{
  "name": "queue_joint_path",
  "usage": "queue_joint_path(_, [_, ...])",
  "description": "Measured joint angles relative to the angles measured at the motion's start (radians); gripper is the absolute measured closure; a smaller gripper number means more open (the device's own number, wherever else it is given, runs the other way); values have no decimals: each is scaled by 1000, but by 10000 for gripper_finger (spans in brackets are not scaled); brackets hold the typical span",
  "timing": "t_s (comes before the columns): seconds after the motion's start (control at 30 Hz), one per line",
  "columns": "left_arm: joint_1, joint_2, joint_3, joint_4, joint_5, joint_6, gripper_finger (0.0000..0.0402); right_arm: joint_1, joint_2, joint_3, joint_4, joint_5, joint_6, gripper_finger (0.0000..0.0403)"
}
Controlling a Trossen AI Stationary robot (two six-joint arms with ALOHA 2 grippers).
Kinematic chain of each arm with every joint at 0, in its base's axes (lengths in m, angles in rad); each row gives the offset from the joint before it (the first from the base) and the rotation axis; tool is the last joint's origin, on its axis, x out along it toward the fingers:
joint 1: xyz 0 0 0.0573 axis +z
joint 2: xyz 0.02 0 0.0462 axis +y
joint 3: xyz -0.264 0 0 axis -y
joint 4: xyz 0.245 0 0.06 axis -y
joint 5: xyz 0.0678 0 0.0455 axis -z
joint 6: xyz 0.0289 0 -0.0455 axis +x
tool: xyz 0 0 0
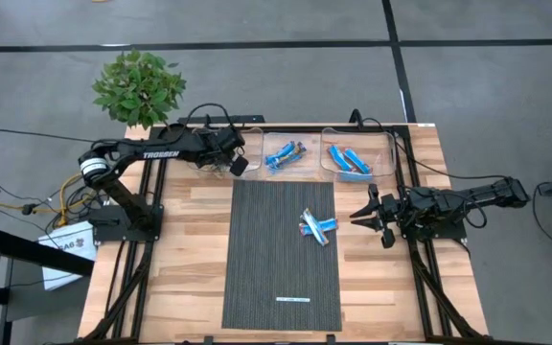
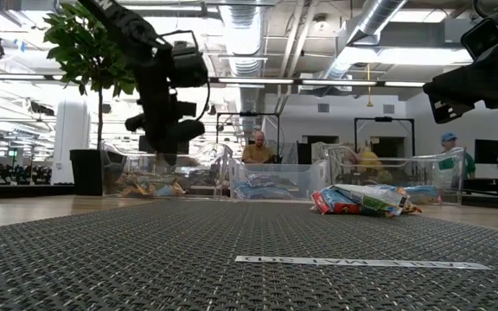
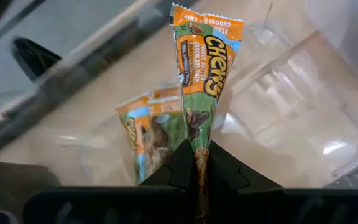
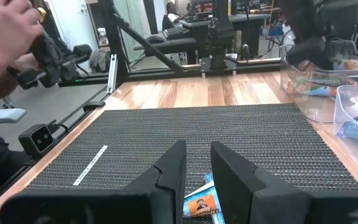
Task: Pick and place Granola Bars by type
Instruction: Put the yellow granola bar into the left transparent bin
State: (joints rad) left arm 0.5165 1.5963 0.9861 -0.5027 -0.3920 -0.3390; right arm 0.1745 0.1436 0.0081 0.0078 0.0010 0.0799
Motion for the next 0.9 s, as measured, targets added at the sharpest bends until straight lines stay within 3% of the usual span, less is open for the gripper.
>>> queue_joint_path(0.63, [23,0,-93,118,47,15,365,0,0,0,0,0,0,336])
queue_joint_path(0.9, [23,0,-93,139,47,58,321,0,0,0,0,0,0,336])
